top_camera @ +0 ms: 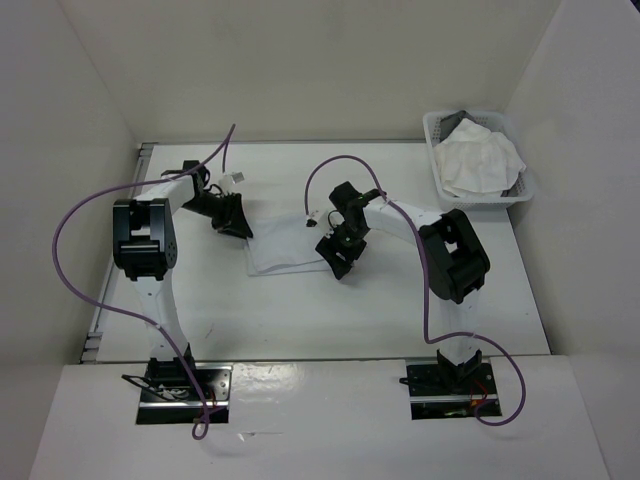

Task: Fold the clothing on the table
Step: Fold the skirt

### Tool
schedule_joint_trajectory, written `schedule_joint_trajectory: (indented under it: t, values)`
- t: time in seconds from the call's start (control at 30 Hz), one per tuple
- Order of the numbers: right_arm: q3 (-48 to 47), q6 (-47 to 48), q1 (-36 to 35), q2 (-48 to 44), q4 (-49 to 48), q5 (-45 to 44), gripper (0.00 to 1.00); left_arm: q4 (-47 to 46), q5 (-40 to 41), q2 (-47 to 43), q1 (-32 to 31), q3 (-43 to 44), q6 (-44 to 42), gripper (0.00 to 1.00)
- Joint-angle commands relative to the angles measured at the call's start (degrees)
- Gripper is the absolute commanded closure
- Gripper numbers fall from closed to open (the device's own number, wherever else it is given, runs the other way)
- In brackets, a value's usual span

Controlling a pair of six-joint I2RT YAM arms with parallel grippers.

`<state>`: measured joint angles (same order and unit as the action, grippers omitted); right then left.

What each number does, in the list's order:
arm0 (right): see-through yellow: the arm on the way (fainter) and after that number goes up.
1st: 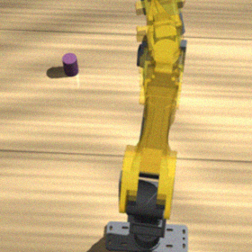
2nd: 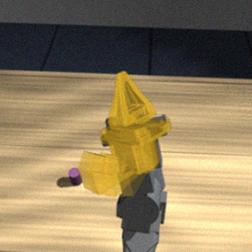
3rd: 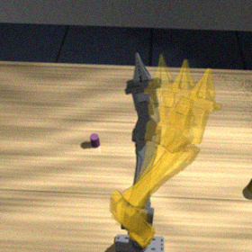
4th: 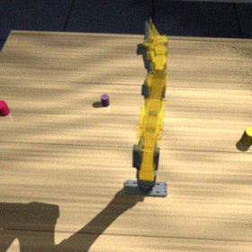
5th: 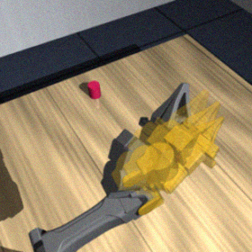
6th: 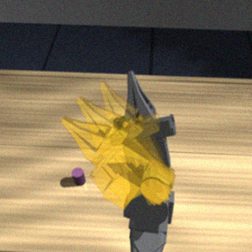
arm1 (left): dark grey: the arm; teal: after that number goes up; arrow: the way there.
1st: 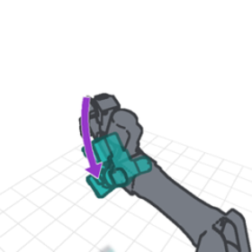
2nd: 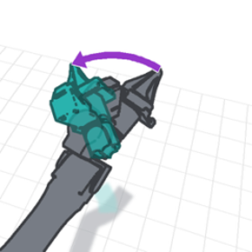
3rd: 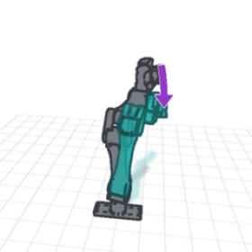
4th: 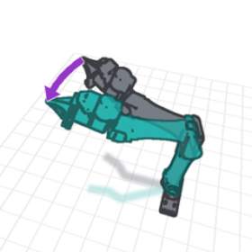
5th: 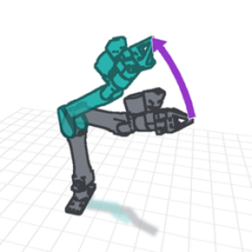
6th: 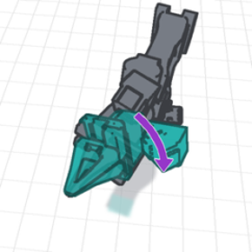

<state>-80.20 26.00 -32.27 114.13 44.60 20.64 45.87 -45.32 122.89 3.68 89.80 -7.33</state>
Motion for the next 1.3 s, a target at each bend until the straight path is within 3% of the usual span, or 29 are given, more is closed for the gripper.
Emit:
schedule_joint_trajectory:
  t: [0.0,0.27,0.53,1.27]
  values:
    - [2.6,-0.2,-0.5,1.4,0.8,-1.1,0.30,0.3,-3.2,1.3,0.4,2.4,-0.9,0.60]
    - [2.6,-0.2,-0.5,0.8,0.8,-1.1,0.30,0.3,-3.7,1.8,0.4,2.4,-0.9,0.69]
    - [2.6,-0.2,-0.5,0.8,0.8,-1.1,0.30,0.8,-4.8,2.4,0.4,3.5,-1.5,0.90]
    - [3.1,-0.2,-0.5,0.8,0.8,-1.7,0.30,4.8,-2.1,5.1,1.9,9.5,-3.0,0.94]
